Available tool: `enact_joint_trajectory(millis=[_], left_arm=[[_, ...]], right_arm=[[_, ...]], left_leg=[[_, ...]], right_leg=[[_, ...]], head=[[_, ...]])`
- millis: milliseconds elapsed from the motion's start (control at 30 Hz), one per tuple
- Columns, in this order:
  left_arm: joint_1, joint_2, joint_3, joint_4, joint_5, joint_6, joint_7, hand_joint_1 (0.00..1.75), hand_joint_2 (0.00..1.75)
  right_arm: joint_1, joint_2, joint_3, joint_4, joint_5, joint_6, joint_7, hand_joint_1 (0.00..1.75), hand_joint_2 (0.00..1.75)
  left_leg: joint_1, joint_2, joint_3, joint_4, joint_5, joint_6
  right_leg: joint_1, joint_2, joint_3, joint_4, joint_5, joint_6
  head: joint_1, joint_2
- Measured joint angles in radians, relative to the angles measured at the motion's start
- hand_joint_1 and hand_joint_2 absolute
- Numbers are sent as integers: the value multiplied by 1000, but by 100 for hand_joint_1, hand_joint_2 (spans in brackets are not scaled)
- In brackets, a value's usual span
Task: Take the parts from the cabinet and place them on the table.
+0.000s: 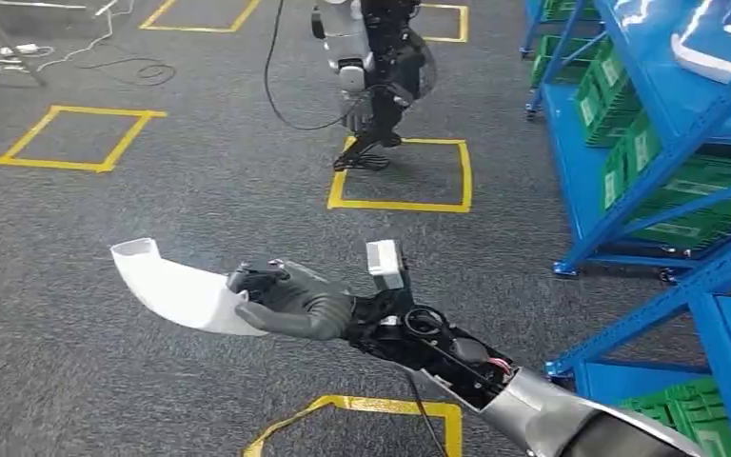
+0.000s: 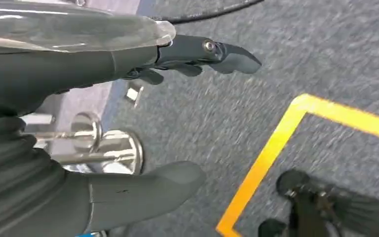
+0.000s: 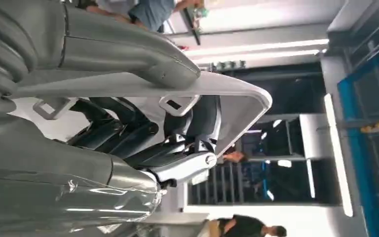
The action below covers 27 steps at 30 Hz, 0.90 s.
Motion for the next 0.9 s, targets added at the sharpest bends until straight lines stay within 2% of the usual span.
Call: enact_joint_trajectory(millis=[33,100,133,167,200,233,267,300,333,367,400,467,500,533,567,600,633,667,700,733,767,800,833,867,900], left_arm=[[-3,0,0,0,0,0,0,0,175],[-7,0,0,0,0,0,0,0,175],[-7,0,0,0,0,0,-1,0,175],[-6,0,0,0,0,-1,-1,0,175],[-5,1,0,0,0,-1,-1,0,175],[-4,2,0,0,0,-1,-1,0,175],[-4,2,0,0,0,-1,0,0,175],[-5,1,0,0,0,-1,1,0,175],[-9,-2,0,0,0,0,3,0,175],[-9,-2,0,0,2,0,5,0,175],[-7,-3,0,0,3,0,8,0,175],[-4,-5,0,0,6,0,8,0,175],[-3,-6,0,0,6,0,7,0,175],[-4,-7,0,0,7,0,5,0,175],[-6,-7,0,0,6,0,2,0,175],[-7,-7,0,0,6,0,0,0,175],[-7,-7,0,0,6,-1,-1,0,175],[-6,-7,0,0,5,-1,-1,0,175],[-6,-7,0,0,3,-2,-1,0,175],[-6,-7,0,0,3,-2,-1,0,175],[-6,-8,0,0,3,-2,-1,0,175],[-6,-9,0,0,3,-2,-1,0,175],[-6,-14,0,0,3,-3,-1,0,175],[-7,-13,0,0,2,-3,-1,0,175],[-6,-14,0,0,2,-3,-1,0,175]], right_arm=[[-2,2,0,0,0,0,-1,175,175],[-2,1,0,0,0,-1,3,175,175],[-1,1,0,1,0,-2,6,175,175],[-1,1,1,1,0,-2,8,175,175],[-1,1,2,1,0,-2,10,175,175],[-1,1,2,1,0,-2,12,175,175],[-1,1,2,1,0,-3,14,175,175],[-2,1,3,1,0,-5,15,175,175],[-2,1,3,0,0,-6,16,175,175],[-2,1,4,0,0,-9,19,175,175],[-2,1,5,0,-1,-9,19,175,175],[-2,2,5,0,-10,-9,23,175,175],[-2,2,6,0,-15,-9,24,175,175],[-3,3,6,0,-16,-8,24,175,175],[-2,3,7,0,-18,-8,23,175,175],[-1,3,8,1,-18,-8,24,175,175],[2,2,8,3,-18,-8,25,175,175],[4,2,9,6,-18,-7,25,175,175],[5,2,10,8,-18,-5,26,175,175],[4,2,11,8,-18,-5,26,175,175],[4,2,12,8,-18,-5,26,175,175],[3,2,13,8,-18,-4,26,175,175],[3,2,14,9,-18,-4,26,175,175],[3,2,14,8,-18,-3,26,175,175],[3,2,16,9,-18,-3,26,175,175]], left_leg=[[0,38,-29,58,-38,-5],[4,59,-110,221,-111,-15],[5,62,-143,285,-130,-20],[8,66,-153,303,-122,-26],[11,70,-137,270,-96,-29],[14,76,-96,191,-54,-31],[15,92,-45,95,-13,-32],[14,132,5,6,17,-33],[5,151,12,-14,9,-26],[6,132,8,-14,13,-12],[4,124,6,-11,9,-5],[5,102,6,-11,9,9],[9,93,9,-14,11,15],[10,86,9,-14,11,20],[9,78,9,-14,12,25],[9,68,8,-14,12,27],[7,54,8,-14,12,27],[5,42,8,-14,12,28],[4,28,9,-13,13,27],[3,13,10,-13,13,27],[2,-2,13,-13,13,27],[2,-14,14,-13,13,27],[3,-24,10,-12,14,24],[2,-38,4,-9,16,18],[9,-43,0,-12,19,11]], right_leg=[[0,-10,0,-2,1,-5],[2,-38,-1,-2,1,-5],[2,-52,-3,-2,0,-5],[1,-66,-3,-1,-1,-5],[1,-76,-2,-1,-3,-2],[0,-87,-2,1,-6,1],[-2,-97,-1,5,-10,5],[-1,-106,0,11,-16,12],[9,-111,-4,17,-23,20],[9,-120,-1,19,-25,24],[10,-126,2,18,-27,28],[6,-144,7,20,-33,40],[-1,-121,6,33,-47,47],[-2,-78,-13,78,-80,49],[-2,-55,-52,166,-127,50],[-1,-43,-94,255,-166,53],[-1,-37,-135,338,-191,53],[-1,-36,-153,367,-190,53],[-1,-34,-149,348,-166,48],[-1,-32,-123,282,-121,42],[0,-20,-79,184,-67,34],[1,8,-39,92,-22,26],[-1,64,-18,46,-23,16],[-1,60,-18,32,-19,19],[4,48,-18,34,-19,18]], head=[[-16,0],[-24,0],[-26,0],[-29,0],[-30,0],[-31,0],[-32,0],[-34,0],[-41,0],[-30,0],[-23,0],[-24,0],[-21,0],[-16,0],[-10,0],[-4,0],[0,0],[3,0],[4,0],[5,0],[8,0],[10,0],[8,0],[1,0],[5,0]])
